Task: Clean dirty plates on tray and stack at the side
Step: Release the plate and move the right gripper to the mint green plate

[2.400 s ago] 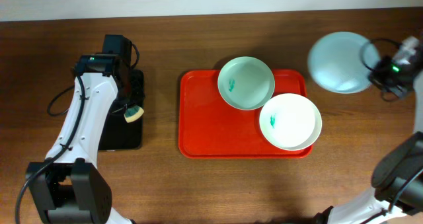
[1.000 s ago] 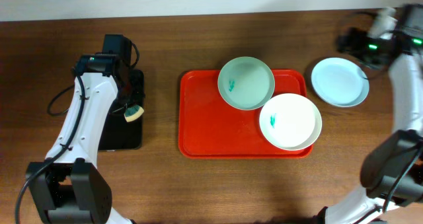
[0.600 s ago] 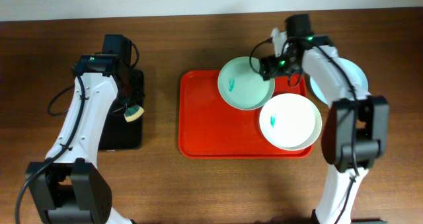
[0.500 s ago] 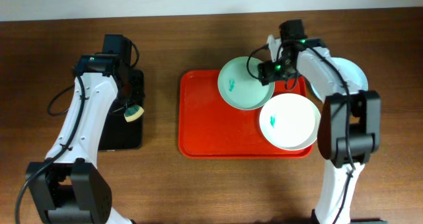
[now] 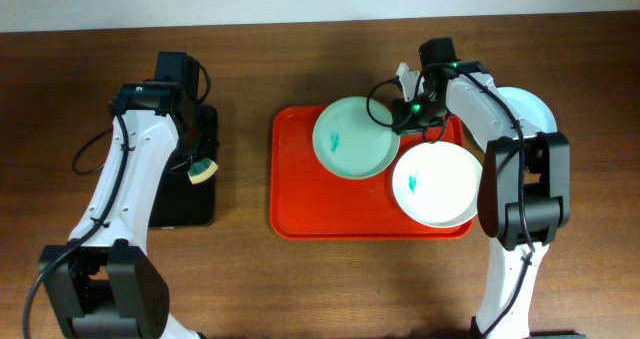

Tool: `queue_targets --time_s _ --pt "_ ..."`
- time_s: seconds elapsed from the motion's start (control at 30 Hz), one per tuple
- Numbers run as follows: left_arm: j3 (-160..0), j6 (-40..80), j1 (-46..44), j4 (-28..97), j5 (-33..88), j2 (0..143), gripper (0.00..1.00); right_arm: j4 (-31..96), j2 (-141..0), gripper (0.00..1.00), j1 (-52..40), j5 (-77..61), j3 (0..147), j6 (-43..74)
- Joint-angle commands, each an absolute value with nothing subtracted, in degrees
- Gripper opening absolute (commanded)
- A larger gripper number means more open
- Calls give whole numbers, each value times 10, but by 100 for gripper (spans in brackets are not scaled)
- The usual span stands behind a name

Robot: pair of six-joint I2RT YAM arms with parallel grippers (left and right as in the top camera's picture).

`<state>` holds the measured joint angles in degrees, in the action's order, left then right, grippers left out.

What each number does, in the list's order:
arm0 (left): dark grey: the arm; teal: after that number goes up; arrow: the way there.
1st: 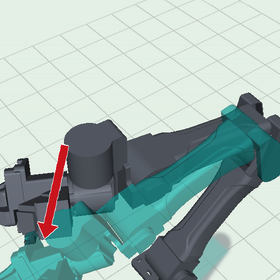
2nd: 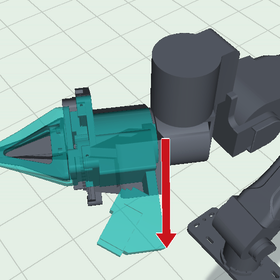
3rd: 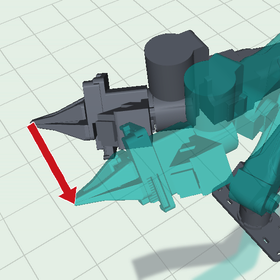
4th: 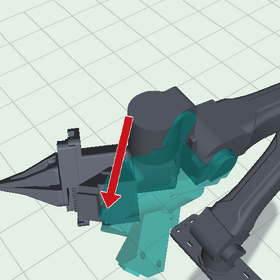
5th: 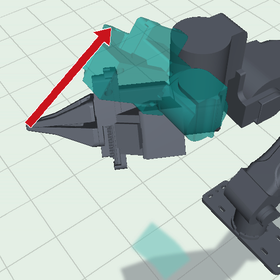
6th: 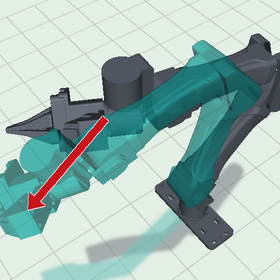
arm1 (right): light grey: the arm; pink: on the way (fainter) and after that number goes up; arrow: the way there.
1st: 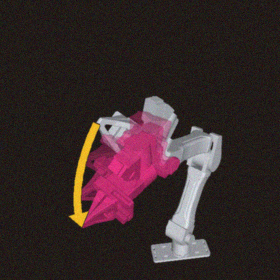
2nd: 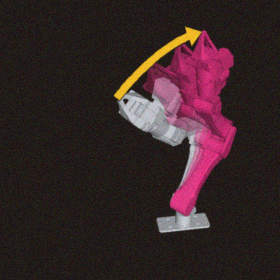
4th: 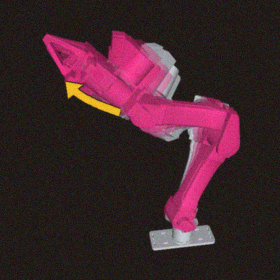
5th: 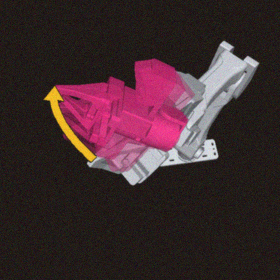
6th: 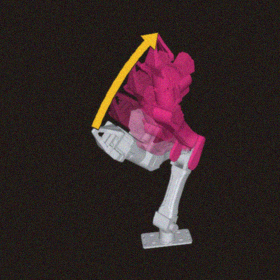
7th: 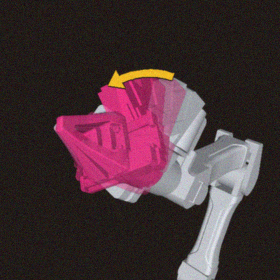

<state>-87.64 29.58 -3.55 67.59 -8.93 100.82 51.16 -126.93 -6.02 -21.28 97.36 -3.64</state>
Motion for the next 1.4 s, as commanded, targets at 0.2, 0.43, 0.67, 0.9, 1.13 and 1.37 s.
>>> queue_targets --time_s 0.2,0.43,0.67,0.9,1.13,1.37 --pt "-879 286 -34 663 -77 1004 0 615 -1266 4 -138 -232 979 -14" --pt "-876 286 -21 613 -138 1004 0 609 -1268 4 -177 -98 969 37" --pt "-840 286 8 558 -135 1031 0 591 -1268 7 -176 -79 969 37" --pt "-835 286 34 516 -152 1108 0 592 -1268 17 -176 -85 969 37" --pt "-835 286 36 492 -159 1185 0 592 -1268 19 -177 -86 969 37" --pt "-840 285 36 496 -185 1202 21 591 -1268 20 -177 -86 969 37"
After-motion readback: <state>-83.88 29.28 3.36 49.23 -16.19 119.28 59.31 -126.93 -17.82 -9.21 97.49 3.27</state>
